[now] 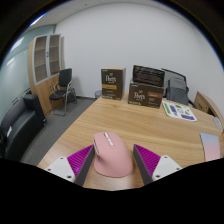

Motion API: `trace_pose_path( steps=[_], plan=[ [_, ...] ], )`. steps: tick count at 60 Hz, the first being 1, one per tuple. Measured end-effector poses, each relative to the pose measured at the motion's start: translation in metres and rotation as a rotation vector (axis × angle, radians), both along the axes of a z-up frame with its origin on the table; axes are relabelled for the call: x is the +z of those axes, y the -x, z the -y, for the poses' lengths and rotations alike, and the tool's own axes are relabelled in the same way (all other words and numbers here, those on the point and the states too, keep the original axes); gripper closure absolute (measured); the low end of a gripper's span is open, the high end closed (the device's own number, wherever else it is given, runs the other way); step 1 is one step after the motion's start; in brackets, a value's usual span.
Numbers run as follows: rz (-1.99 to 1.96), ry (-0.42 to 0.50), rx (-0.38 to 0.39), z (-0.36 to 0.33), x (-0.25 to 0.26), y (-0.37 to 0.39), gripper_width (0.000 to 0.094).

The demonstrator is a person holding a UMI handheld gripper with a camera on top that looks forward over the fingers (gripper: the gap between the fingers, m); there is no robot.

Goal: Arrange mouse

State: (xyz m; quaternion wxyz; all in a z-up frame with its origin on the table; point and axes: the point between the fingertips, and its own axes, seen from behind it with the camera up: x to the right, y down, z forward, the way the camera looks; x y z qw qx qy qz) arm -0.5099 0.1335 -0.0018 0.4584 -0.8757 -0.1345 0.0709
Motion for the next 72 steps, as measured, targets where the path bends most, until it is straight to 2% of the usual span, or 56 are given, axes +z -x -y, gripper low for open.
trace_pose_path(
  steps=[17, 21, 24, 35, 38, 44, 46, 51, 57, 61, 66, 72],
  plan=[
    [-0.007, 0.002, -0.053, -0.052, -0.006, -0.023, 0.0136],
    [-0.007, -0.004, -0.053, -0.058, -0.007, -0.025, 0.0189],
    [-0.011, 0.0, -0.061, -0.06, -0.007, -0.027, 0.0304],
    [-0.016, 0.018, -0.086, -0.056, -0.009, -0.034, 0.048],
    [-0.012, 0.028, -0.083, -0.056, -0.009, -0.034, 0.0514],
    [-0.076, 0.085, -0.073, -0.054, 0.001, -0.028, 0.0522],
    [-0.107, 0.065, -0.063, -0.057, 0.019, -0.027, 0.0521],
    [-0.094, -0.069, -0.05, -0.073, 0.085, -0.047, 0.0519],
    [-0.117, -0.174, -0.051, -0.097, 0.162, -0.098, 0.052],
    [-0.067, -0.223, -0.097, -0.114, 0.188, -0.163, 0.0522],
    [0.015, -0.203, -0.168, -0.122, 0.182, -0.263, 0.0523],
    [0.073, -0.097, -0.265, -0.111, 0.127, -0.371, 0.0525]
  ],
)
